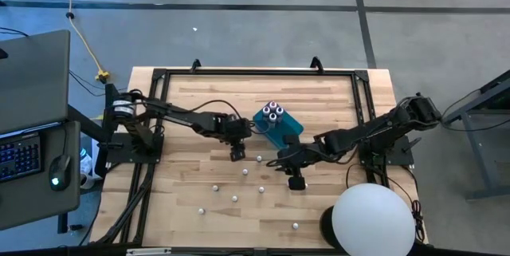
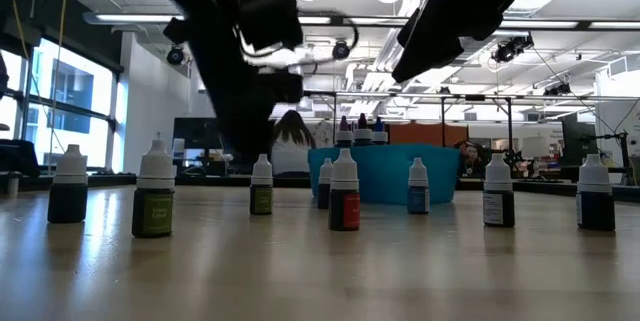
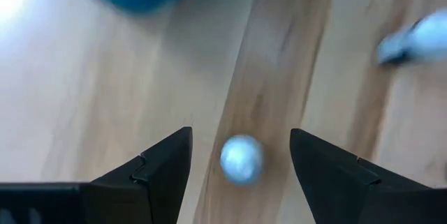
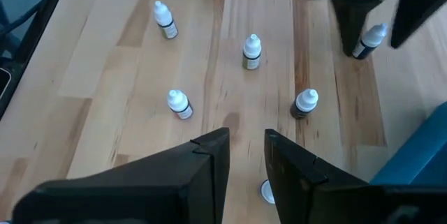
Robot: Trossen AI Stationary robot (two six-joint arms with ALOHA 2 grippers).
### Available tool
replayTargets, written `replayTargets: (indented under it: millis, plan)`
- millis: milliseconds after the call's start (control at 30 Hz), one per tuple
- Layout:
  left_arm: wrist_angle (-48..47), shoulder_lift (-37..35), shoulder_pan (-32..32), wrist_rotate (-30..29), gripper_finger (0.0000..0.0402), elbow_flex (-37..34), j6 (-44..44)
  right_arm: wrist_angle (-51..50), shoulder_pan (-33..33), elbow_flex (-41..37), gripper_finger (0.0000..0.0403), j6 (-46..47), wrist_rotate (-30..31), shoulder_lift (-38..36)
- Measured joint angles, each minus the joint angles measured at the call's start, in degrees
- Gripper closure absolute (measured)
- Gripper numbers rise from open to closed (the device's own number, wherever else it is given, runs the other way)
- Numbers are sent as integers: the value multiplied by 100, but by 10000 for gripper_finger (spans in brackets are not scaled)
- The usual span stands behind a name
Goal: Pick & Place food coloring
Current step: Put the small black food coloring bottle into the blue container
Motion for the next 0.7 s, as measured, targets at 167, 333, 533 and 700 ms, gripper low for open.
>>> replayTargets:
  millis: [167, 333, 533, 700]
  plan:
    - [52, 187, 0, -2, 182, -4, -13, 0, -2, 0, 320, -10, -1, 0]
    - [53, 212, 0, 0, 231, -2, -10, -1, -2, 0, 320, -7, -2, 0]
    - [47, 211, 0, -21, 287, -2, -12, -2, -2, 0, 320, 0, 143, 0]
    - [116, 211, 0, -19, 320, -2, -12, -2, -7, 0, 320, 6, 168, 0]
